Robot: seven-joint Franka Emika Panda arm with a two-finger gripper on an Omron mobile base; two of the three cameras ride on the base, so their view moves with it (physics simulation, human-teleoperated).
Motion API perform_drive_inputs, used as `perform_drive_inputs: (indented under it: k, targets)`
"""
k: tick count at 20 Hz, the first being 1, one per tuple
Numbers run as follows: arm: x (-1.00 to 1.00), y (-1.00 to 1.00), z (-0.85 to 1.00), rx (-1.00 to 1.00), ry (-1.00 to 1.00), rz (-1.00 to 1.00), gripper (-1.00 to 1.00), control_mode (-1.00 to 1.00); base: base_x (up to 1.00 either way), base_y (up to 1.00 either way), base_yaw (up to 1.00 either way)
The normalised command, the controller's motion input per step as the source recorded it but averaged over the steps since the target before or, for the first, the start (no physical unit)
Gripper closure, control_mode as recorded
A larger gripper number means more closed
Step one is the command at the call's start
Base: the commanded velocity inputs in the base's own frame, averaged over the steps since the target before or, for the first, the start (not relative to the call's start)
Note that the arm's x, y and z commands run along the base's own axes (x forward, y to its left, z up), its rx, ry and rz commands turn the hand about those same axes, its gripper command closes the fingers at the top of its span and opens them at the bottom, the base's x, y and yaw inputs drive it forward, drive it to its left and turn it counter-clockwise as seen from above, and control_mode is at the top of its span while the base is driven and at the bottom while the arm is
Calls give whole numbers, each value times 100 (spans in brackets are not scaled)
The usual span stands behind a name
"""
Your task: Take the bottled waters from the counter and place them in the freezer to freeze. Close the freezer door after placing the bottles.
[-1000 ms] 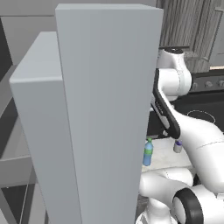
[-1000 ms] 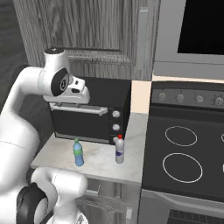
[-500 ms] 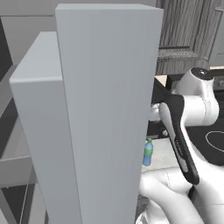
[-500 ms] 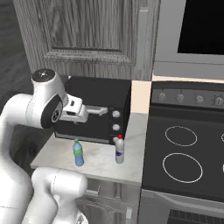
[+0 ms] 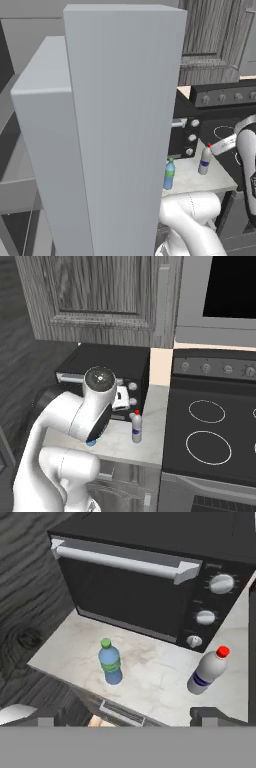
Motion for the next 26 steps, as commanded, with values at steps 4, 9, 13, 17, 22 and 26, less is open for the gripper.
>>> perform_drive_inputs:
  k: [4, 9, 13, 17, 22, 26]
  targets:
    - [-29, -38, -3, 0, -4, 27, -100, -100, 0, 0, 0]
    - [-14, 0, -14, 0, 0, 36, -100, -100, 0, 0, 0]
    - [0, -2, -13, 0, 0, 38, -100, -100, 0, 0, 0]
    - [0, -30, -6, 7, -11, 36, -100, -100, 0, 0, 0]
    - [0, -46, -1, 19, -18, 33, -100, -100, 0, 0, 0]
    - [-8, -44, -5, 27, -23, 28, -100, -100, 0, 0, 0]
